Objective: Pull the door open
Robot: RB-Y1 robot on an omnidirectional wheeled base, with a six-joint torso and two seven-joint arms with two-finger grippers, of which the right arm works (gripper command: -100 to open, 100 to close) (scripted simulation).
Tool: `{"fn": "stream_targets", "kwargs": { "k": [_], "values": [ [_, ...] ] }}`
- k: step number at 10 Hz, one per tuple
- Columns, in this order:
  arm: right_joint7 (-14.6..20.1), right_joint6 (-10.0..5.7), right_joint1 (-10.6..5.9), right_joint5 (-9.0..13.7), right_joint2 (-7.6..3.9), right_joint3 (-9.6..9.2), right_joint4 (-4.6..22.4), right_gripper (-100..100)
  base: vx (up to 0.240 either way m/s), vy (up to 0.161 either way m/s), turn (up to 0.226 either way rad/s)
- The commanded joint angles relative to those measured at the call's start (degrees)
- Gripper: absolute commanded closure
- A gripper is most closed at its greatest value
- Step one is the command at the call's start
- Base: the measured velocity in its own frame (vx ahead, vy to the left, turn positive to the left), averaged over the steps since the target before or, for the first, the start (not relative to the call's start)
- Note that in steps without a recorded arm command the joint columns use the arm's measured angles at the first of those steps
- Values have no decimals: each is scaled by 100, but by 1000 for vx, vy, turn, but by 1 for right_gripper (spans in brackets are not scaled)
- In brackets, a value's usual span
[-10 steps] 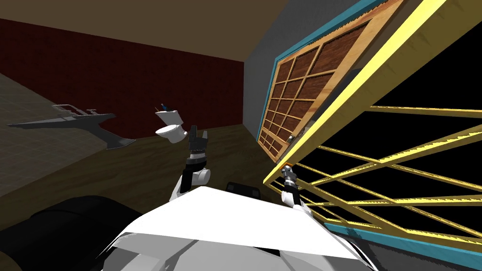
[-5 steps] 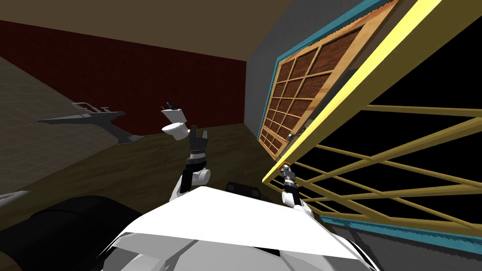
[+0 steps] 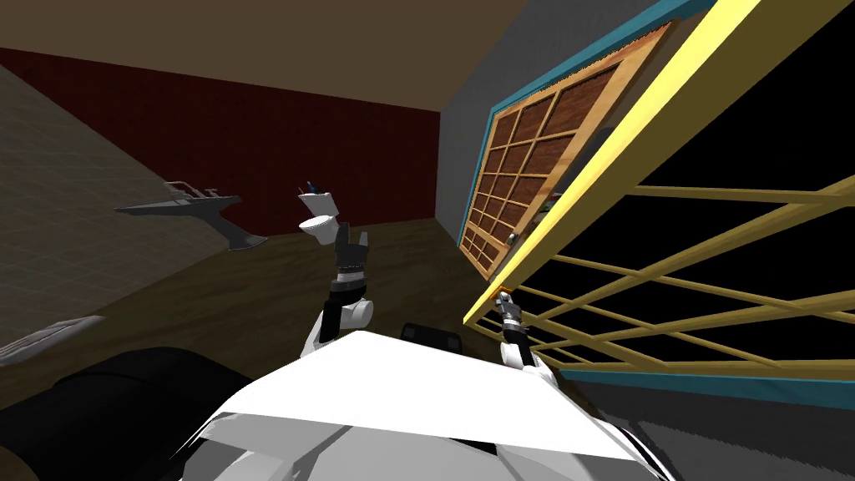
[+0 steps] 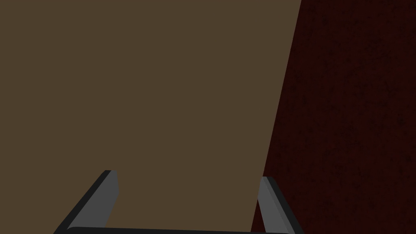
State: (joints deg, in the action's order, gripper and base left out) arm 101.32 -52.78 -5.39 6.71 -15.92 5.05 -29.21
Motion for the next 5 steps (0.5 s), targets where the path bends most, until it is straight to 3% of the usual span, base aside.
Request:
{"fn": "stream_targets", "kwargs": {
  "k": [1,5],
  "values": [
    [0,0,0,0,0,0,0,100,-90,-7,16],
    [324,-173,123,-245,-137,-275,-48,100,-192,-30,51]
  ]
}}
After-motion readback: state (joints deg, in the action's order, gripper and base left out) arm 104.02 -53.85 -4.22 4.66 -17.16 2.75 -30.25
